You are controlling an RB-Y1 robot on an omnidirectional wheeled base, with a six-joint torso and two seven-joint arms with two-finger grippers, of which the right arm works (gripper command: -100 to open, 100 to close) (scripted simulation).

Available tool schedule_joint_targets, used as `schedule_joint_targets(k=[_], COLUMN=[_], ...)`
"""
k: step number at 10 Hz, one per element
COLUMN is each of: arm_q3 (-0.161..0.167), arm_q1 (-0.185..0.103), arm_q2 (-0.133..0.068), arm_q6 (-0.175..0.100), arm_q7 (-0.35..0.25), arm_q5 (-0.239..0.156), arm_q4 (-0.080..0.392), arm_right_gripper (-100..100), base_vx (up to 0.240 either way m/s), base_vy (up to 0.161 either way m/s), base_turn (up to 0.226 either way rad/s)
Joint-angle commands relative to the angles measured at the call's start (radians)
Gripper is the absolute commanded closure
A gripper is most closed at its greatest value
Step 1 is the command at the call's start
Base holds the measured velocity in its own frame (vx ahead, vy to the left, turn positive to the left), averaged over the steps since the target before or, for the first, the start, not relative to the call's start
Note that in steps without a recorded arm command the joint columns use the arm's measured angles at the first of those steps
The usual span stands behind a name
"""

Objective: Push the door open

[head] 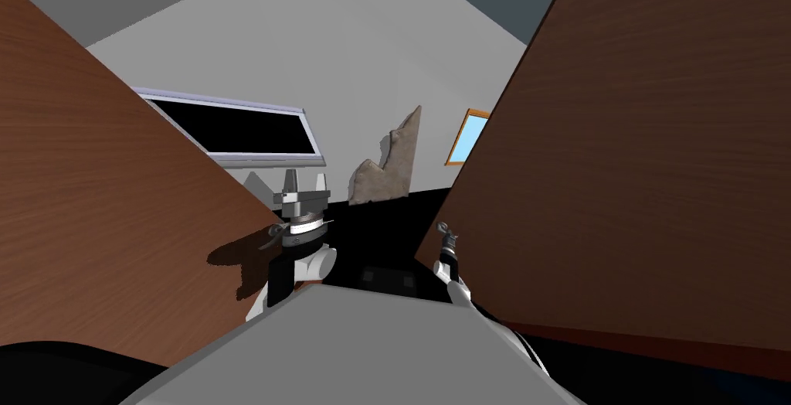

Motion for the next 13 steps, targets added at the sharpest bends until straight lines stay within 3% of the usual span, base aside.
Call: schedule_joint_targets(k=[1, 13], arm_q3=[-0.015, -0.124], arm_q1=[-0.005, 0.006], arm_q2=[-0.007, -0.033], arm_q6=[-0.003, -0.023], arm_q7=[0.005, 0.052], arm_q5=[-0.011, -0.094], arm_q4=[-0.001, 0.020], arm_right_gripper=[100, 100], base_vx=[0.200, 0.186], base_vy=[0.015, 0.000], base_turn=[-0.044, -0.040])
